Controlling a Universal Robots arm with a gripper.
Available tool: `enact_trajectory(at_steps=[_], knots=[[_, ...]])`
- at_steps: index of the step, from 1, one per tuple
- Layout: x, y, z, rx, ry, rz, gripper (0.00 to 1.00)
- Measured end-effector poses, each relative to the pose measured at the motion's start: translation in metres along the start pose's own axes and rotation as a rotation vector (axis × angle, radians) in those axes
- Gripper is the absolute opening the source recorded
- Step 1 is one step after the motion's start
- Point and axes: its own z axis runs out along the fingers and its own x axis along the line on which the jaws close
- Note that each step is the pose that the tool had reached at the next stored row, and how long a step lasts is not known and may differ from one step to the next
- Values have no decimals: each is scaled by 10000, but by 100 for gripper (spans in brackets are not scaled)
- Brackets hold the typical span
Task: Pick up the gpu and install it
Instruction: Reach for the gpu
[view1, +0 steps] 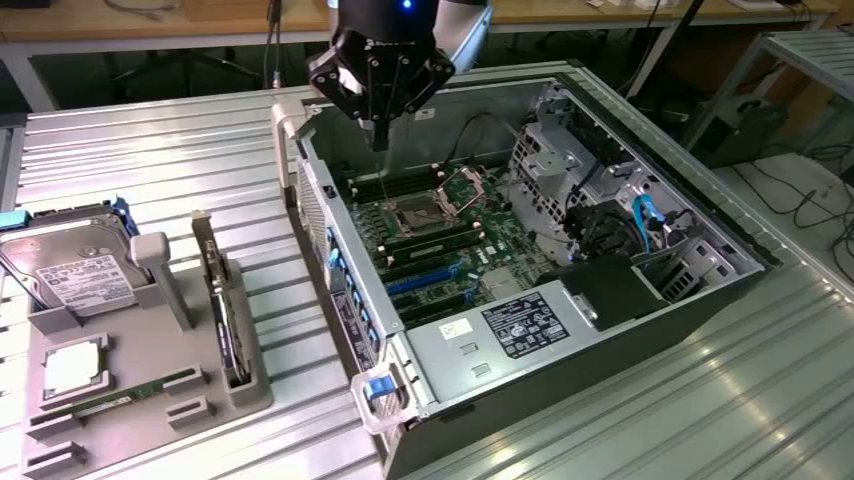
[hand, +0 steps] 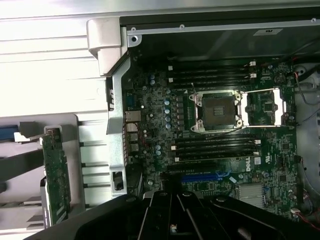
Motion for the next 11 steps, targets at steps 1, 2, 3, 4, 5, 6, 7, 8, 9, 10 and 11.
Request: enact_trajectory(at_steps=[1, 2, 3, 4, 5, 6, 7, 8, 9, 10, 11], knots=[[6, -2, 0, 0, 0, 0, 11], [10, -3, 0, 0, 0, 0, 11], [14, -4, 0, 0, 0, 0, 11], [20, -5, 0, 0, 1, 0, 11], [24, -5, 1, 0, 1, 0, 11], [29, -7, 1, 0, 1, 0, 11], [35, -9, 1, 1, 2, 0, 11], [39, -10, 2, 0, 1, -1, 11], [44, -11, 2, 0, 1, 0, 11], [51, -13, 2, 0, 2, 0, 11], [60, -18, 3, 0, 2, -1, 11]])
